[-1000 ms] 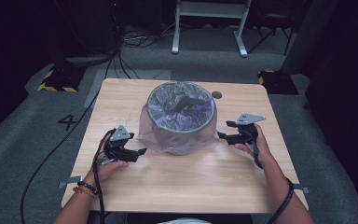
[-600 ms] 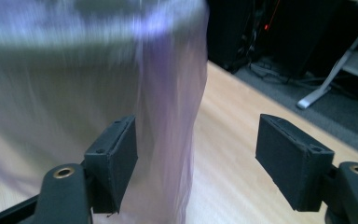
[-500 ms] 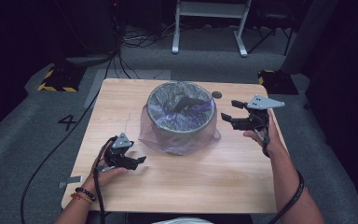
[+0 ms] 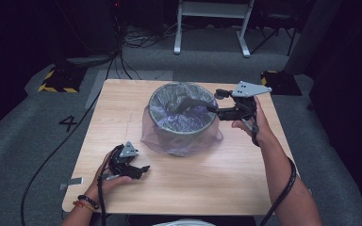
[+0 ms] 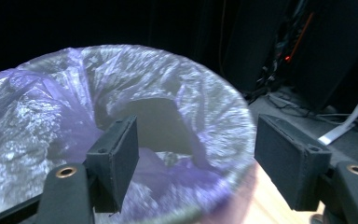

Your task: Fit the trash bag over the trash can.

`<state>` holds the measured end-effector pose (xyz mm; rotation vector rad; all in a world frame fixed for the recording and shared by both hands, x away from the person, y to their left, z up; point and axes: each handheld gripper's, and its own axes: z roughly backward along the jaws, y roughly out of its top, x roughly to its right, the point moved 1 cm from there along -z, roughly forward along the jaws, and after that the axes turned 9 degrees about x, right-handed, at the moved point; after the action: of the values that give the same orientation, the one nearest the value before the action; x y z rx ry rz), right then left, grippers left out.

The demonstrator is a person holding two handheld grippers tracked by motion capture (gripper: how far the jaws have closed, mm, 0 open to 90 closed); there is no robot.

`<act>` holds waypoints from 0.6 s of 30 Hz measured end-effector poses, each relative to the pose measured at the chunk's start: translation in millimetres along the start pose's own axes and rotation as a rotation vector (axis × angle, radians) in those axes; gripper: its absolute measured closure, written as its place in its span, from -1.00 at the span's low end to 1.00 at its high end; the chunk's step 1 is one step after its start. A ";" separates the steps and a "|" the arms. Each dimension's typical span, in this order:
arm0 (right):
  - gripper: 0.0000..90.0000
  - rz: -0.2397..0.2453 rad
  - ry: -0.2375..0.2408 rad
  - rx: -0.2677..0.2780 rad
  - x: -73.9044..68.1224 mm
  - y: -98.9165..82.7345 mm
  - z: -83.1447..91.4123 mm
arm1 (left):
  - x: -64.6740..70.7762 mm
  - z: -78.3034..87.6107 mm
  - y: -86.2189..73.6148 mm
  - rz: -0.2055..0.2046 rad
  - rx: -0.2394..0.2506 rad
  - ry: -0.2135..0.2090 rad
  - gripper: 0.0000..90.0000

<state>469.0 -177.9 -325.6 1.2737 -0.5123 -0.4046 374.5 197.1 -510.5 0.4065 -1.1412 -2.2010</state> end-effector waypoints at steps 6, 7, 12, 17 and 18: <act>-0.29 -0.009 0.047 -0.055 -7.9 -1.1 -18.2 | 0.3 -0.9 0.3 0.000 0.001 0.000 -0.64; -0.29 0.006 0.051 -0.067 -10.2 0.1 -20.8 | 0.3 -1.0 0.3 0.000 0.001 0.000 -0.64; -0.29 0.032 0.079 -0.123 -21.5 8.5 -34.3 | 0.3 -1.4 0.6 -0.002 0.000 -0.001 -0.65; -0.26 -0.002 0.100 -0.215 -26.5 8.3 -50.9 | 0.4 -1.4 0.6 -0.001 0.001 -0.001 -0.65; -0.26 -0.007 0.108 -0.219 -27.0 8.6 -52.1 | 0.4 -1.4 0.6 -0.002 0.000 -0.001 -0.65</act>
<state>476.6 -119.4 -331.8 1.0796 -0.3622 -0.3846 375.1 195.6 -510.9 0.4068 -1.1423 -2.2026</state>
